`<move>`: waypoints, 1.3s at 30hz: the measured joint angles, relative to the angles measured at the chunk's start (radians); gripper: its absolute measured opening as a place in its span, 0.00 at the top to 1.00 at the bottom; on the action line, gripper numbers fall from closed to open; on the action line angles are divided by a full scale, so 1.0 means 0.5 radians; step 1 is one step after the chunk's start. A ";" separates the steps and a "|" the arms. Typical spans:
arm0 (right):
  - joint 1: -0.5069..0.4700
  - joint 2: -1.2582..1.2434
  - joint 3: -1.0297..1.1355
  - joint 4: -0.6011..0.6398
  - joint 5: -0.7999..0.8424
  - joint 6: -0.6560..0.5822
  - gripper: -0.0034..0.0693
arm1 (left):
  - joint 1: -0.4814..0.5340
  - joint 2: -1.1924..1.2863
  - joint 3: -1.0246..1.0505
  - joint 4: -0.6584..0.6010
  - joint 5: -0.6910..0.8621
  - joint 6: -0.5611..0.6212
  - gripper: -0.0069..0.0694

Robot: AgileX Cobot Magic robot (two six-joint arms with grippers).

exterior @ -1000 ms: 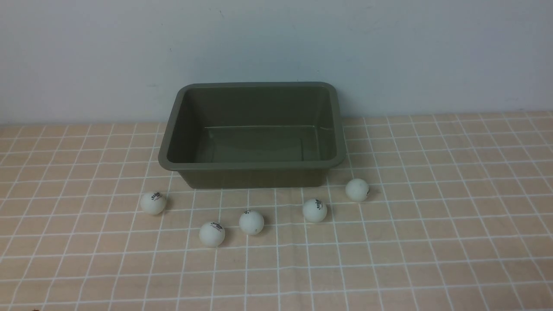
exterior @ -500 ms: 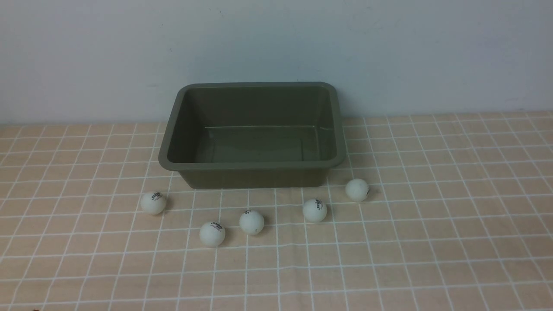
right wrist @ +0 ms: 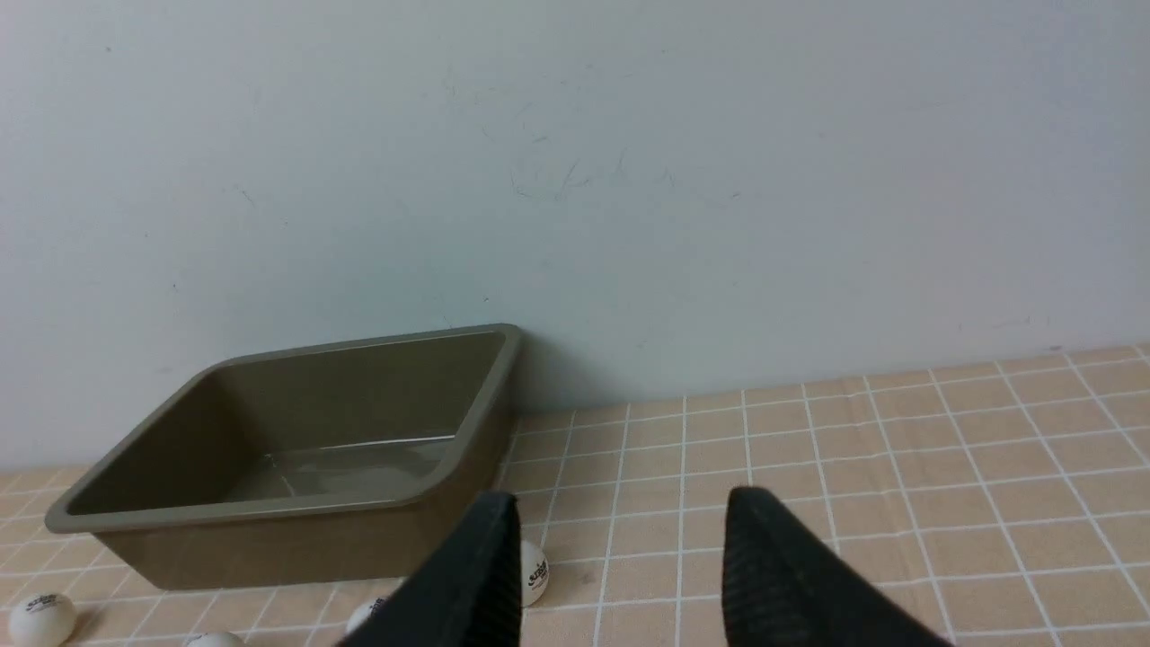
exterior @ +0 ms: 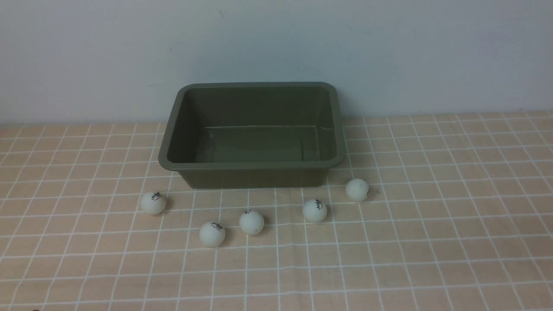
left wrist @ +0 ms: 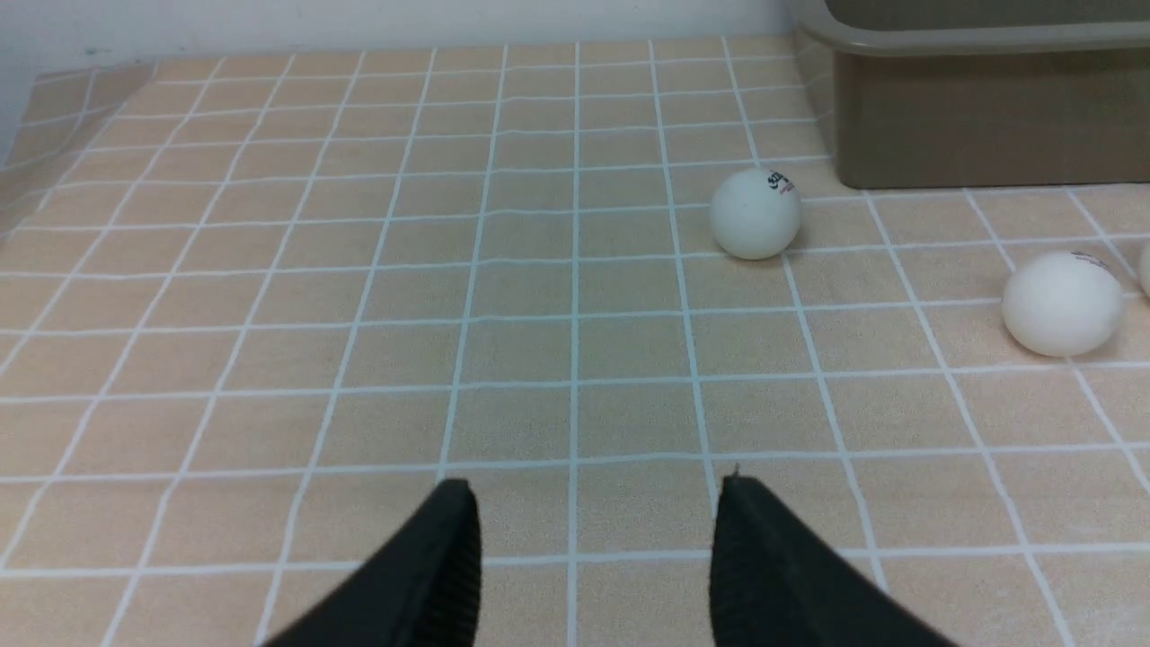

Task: Put the table tennis balls into the box on the light coffee tablecloth.
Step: 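Reach for and grasp a ping pong ball on the table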

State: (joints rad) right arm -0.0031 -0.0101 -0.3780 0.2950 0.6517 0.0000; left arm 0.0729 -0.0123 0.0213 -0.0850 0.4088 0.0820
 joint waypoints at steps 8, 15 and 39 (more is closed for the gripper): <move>0.000 0.000 0.000 0.019 0.017 -0.015 0.55 | 0.000 0.000 0.013 0.030 -0.110 -0.002 0.53; 0.000 0.000 0.000 0.029 0.043 -0.154 0.55 | -0.001 0.000 0.016 -0.500 -0.498 -0.265 0.53; 0.000 0.623 -0.052 1.033 0.301 -1.528 0.55 | -0.001 0.581 -0.989 -0.665 0.480 0.682 0.53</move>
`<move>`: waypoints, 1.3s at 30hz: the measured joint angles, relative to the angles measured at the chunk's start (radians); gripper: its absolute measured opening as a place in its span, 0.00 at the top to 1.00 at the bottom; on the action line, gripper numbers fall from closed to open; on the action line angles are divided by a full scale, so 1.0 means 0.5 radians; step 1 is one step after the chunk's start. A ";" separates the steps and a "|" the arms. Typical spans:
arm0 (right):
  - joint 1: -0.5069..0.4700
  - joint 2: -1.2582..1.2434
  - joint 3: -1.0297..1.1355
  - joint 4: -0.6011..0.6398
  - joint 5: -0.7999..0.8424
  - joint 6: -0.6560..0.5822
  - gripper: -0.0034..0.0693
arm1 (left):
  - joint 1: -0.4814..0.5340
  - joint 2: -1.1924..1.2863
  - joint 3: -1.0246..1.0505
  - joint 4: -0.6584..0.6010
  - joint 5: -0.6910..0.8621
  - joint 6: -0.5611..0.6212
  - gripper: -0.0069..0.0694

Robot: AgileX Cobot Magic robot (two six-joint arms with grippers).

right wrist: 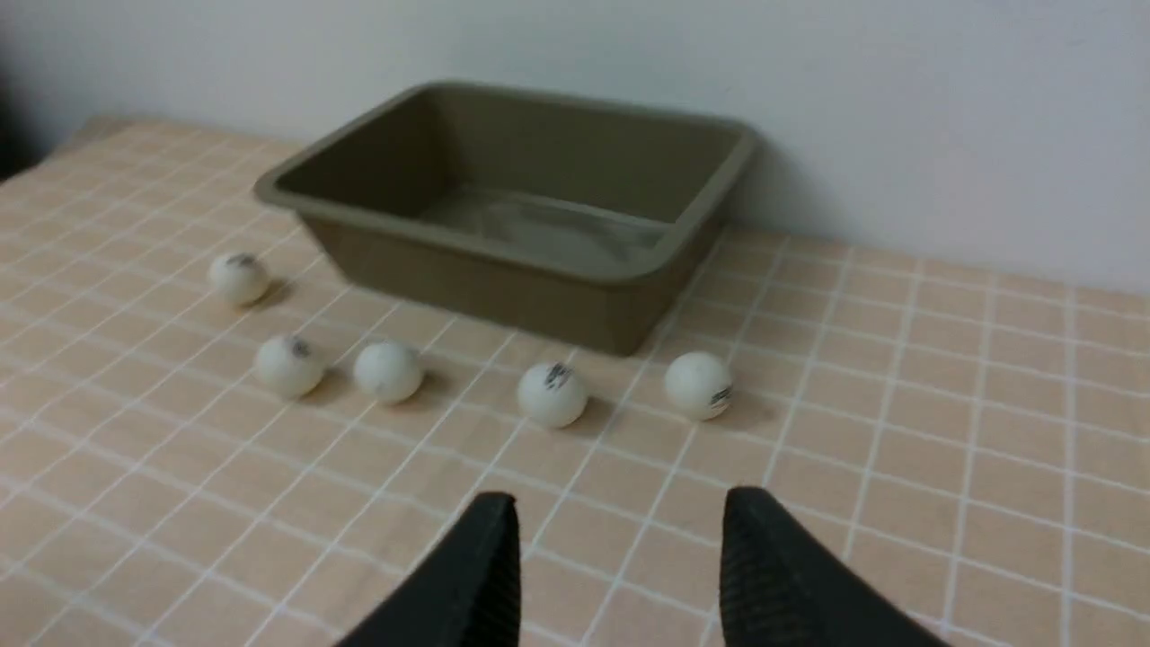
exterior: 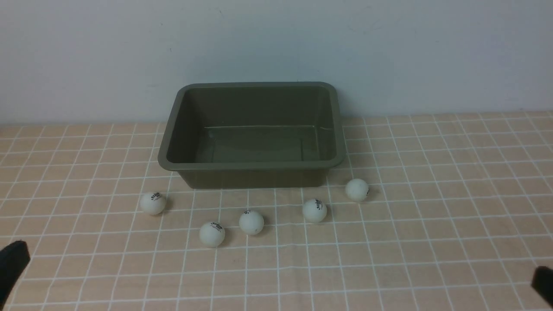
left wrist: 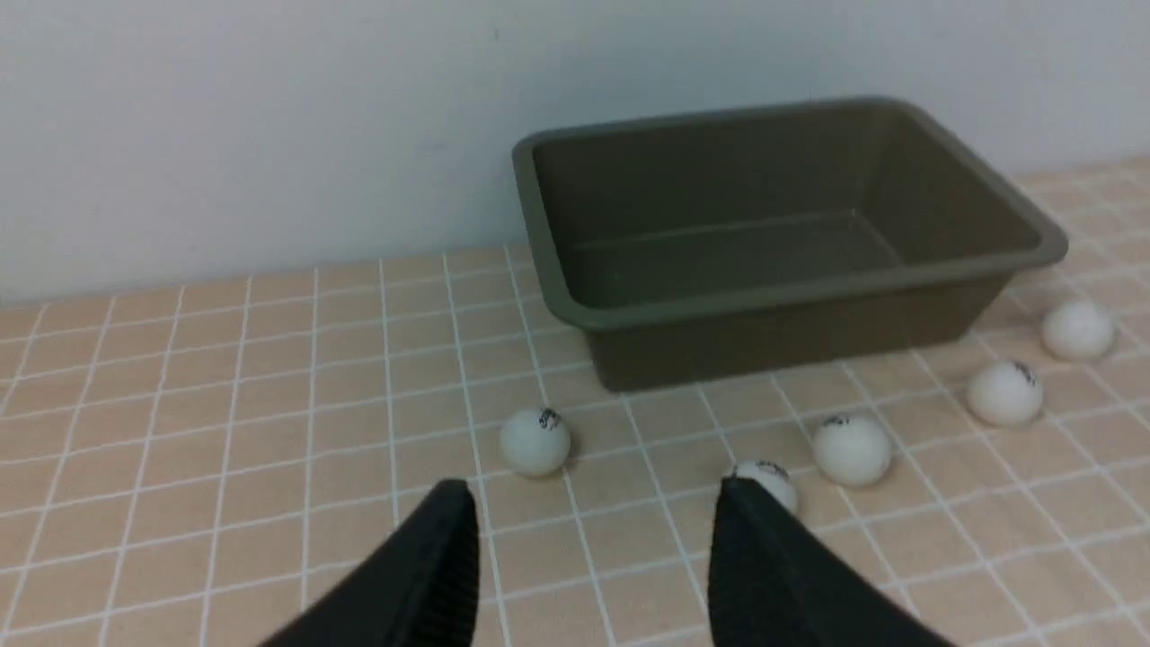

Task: Put the table tennis balls into the box on the light coffee tablecloth.
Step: 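Reach for and grasp a ping pong ball on the table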

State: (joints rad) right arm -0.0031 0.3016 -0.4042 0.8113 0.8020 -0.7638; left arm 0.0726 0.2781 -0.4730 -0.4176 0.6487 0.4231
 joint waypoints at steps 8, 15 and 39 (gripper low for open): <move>0.000 0.977 -0.500 0.135 0.276 -0.529 0.55 | 0.000 0.178 -0.006 -0.221 -0.018 0.332 0.53; 0.121 1.902 -1.073 -0.099 0.276 -0.624 0.55 | 0.000 0.187 -0.006 -0.286 -0.052 0.554 0.53; 0.272 3.359 -2.565 -0.226 0.395 -0.370 0.47 | 0.000 0.193 -0.006 -0.443 -0.050 0.649 0.53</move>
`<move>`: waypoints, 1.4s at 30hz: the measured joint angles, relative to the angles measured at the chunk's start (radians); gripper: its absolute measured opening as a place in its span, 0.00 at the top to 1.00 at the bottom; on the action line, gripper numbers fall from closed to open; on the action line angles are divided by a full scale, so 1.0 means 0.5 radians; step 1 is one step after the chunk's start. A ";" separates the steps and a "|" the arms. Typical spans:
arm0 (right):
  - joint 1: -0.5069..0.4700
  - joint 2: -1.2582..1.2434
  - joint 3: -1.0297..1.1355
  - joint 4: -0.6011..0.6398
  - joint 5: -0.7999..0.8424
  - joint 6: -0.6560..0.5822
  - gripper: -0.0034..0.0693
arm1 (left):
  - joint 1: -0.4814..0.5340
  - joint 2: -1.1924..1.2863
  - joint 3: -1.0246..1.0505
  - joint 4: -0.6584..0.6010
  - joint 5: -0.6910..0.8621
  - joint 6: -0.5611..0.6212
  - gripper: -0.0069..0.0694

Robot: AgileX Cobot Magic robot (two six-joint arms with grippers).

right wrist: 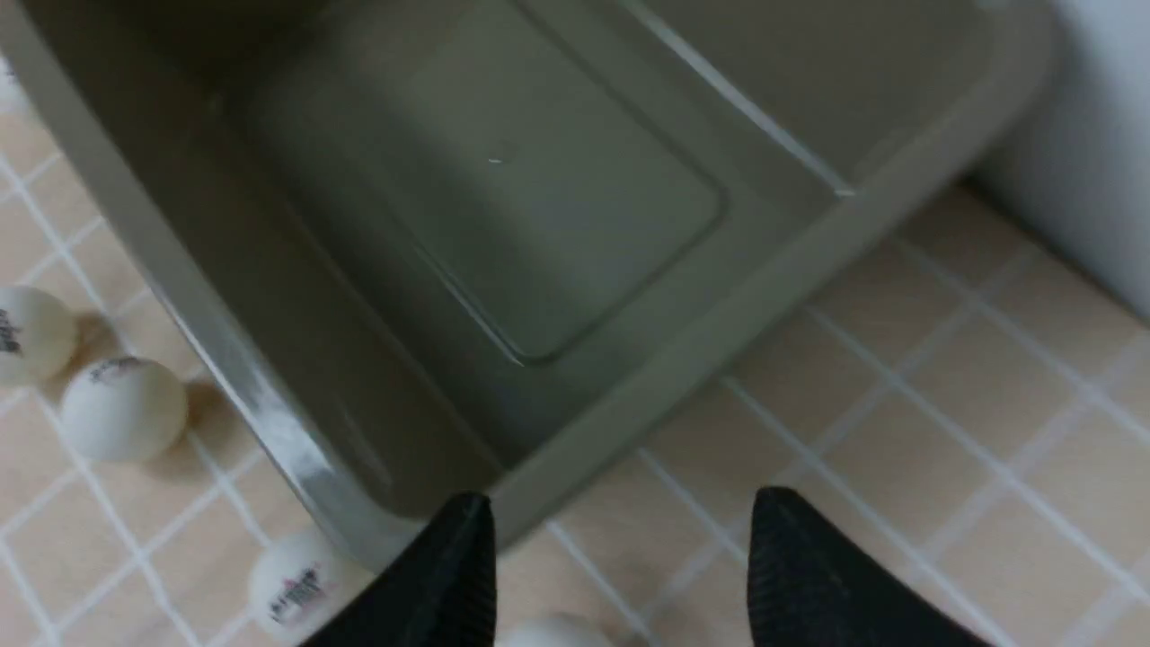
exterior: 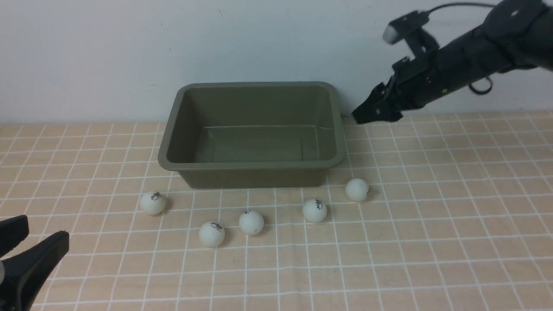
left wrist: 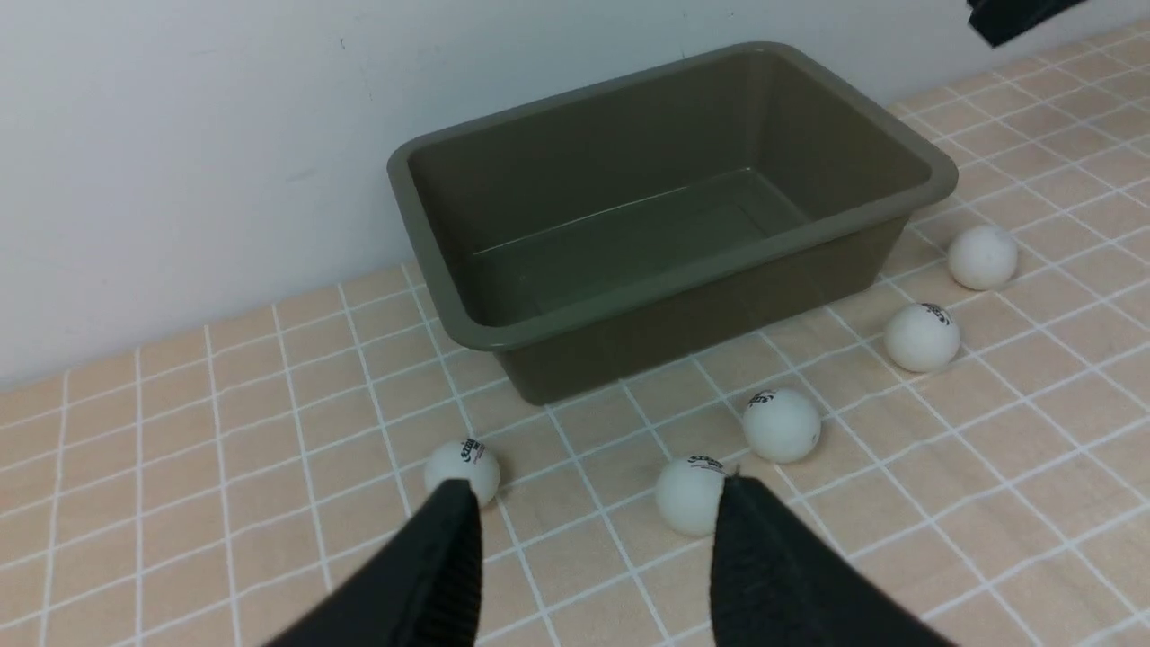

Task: Put the table tennis balls into the box on the light coffee tablecloth.
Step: 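Reach for and grasp a ping pong ball on the table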

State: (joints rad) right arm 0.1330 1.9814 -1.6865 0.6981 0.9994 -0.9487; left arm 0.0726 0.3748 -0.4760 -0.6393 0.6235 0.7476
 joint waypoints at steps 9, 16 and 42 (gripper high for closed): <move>-0.006 -0.133 -0.002 -0.221 0.177 0.113 0.46 | 0.000 0.001 0.000 -0.007 0.025 0.011 0.53; -0.006 -0.200 -0.002 -0.249 0.235 0.171 0.46 | 0.000 0.001 0.000 -0.009 0.040 0.013 0.53; -0.006 -0.601 -0.002 -0.457 0.256 0.389 0.66 | 0.000 0.001 0.000 -0.015 0.047 0.015 0.53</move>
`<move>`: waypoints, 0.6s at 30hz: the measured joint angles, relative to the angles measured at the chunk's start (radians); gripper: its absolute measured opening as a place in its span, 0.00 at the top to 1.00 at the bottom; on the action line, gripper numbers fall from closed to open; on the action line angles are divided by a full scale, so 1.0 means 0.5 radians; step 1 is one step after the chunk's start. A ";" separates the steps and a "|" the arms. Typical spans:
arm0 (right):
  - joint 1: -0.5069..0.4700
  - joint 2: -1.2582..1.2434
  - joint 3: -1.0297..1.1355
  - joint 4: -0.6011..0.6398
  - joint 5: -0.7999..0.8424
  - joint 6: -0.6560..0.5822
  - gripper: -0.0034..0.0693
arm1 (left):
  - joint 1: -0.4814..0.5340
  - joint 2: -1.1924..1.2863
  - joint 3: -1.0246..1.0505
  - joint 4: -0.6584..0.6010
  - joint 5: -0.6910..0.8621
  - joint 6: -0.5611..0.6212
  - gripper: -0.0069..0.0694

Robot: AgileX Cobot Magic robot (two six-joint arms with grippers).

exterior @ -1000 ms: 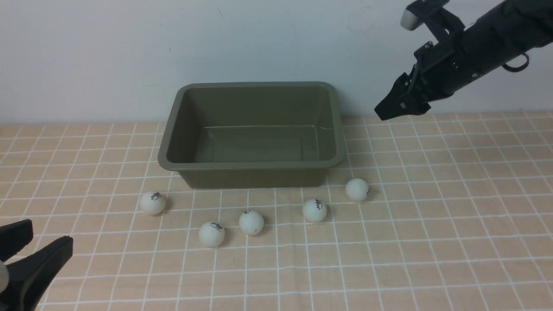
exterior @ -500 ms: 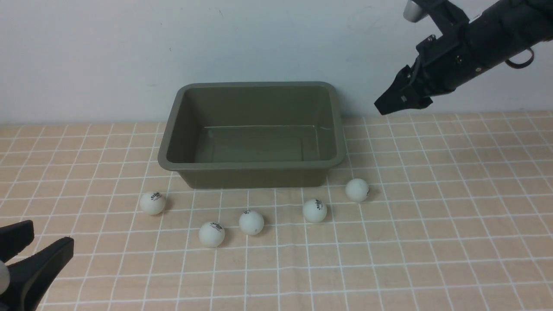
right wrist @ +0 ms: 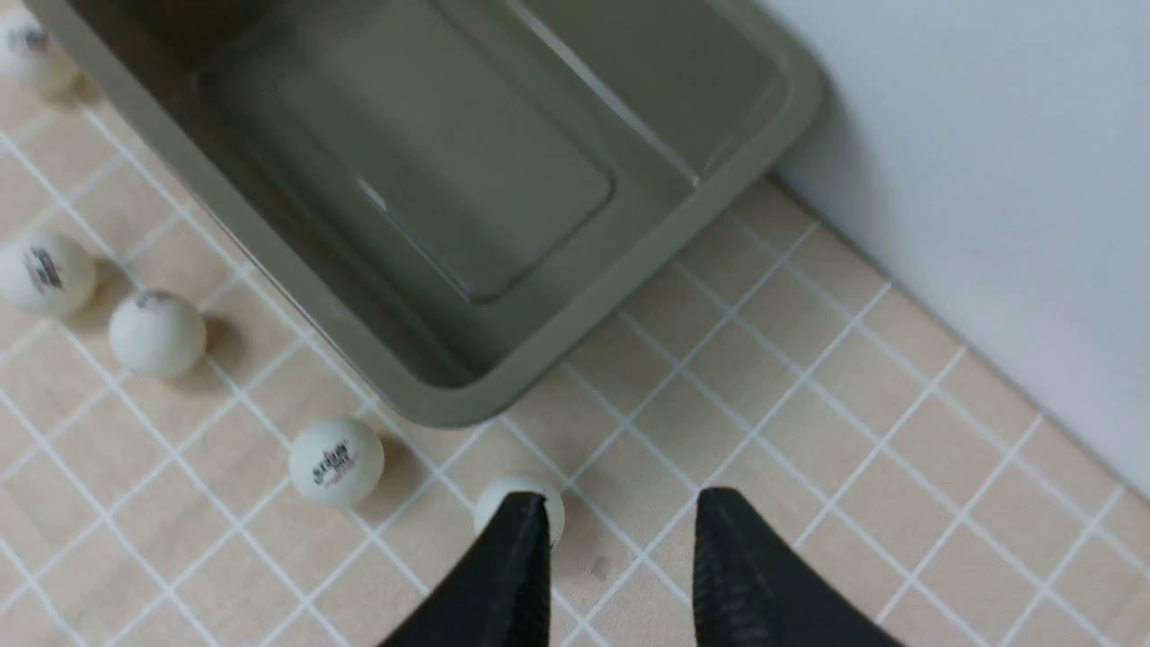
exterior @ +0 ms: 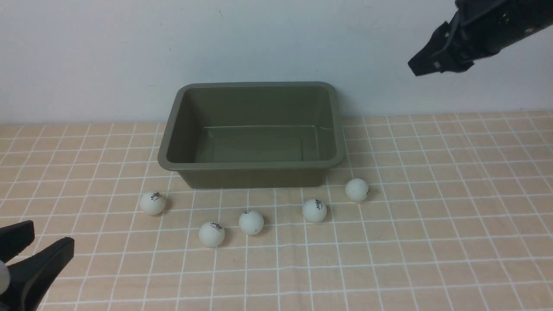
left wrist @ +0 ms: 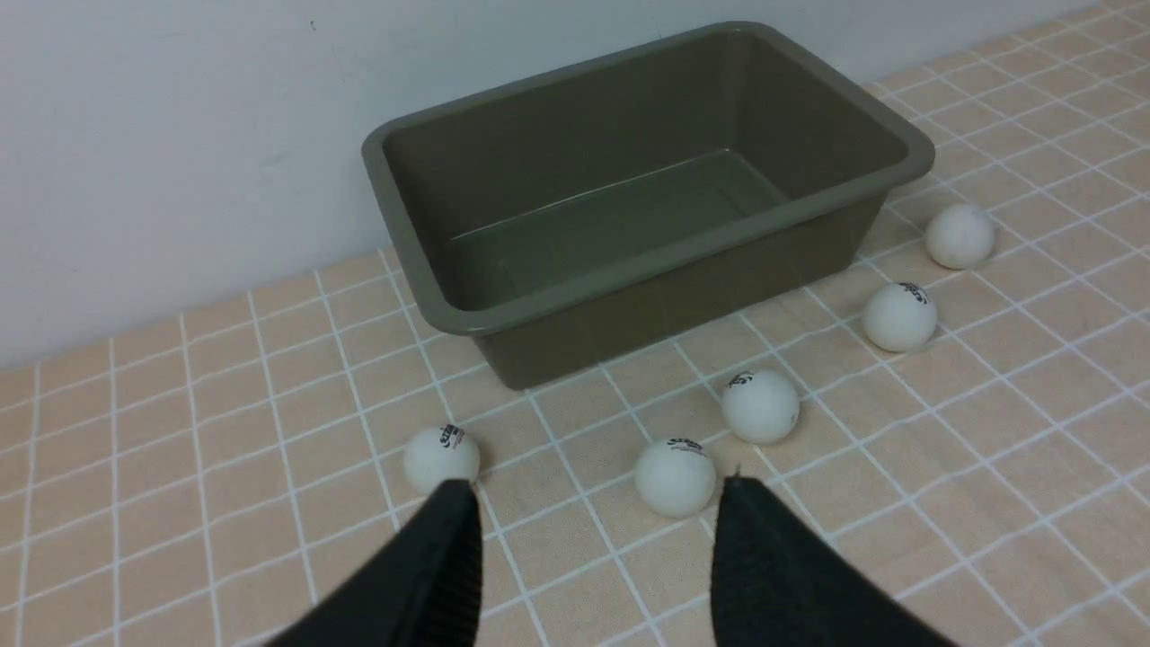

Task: Put the table tennis balls into the box on the light coffee tablecloth.
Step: 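Reach for and grasp a ping pong ball on the table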

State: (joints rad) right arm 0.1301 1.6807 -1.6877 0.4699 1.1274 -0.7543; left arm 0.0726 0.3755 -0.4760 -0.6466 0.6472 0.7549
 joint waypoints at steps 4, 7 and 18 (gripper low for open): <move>0.029 -0.059 0.036 0.007 0.038 0.046 0.65 | 0.000 0.001 0.000 0.000 0.004 0.000 0.53; 0.079 -0.059 0.146 0.001 -0.007 0.051 0.65 | 0.000 0.002 0.000 0.000 0.008 0.000 0.53; 0.272 0.063 0.789 -0.013 -0.637 -0.018 0.62 | 0.000 0.005 0.000 0.000 0.010 0.000 0.53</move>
State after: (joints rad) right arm 0.2662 1.7120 -1.2932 0.4635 0.8089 -0.7635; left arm 0.0726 0.3778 -0.4760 -0.6466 0.6522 0.7549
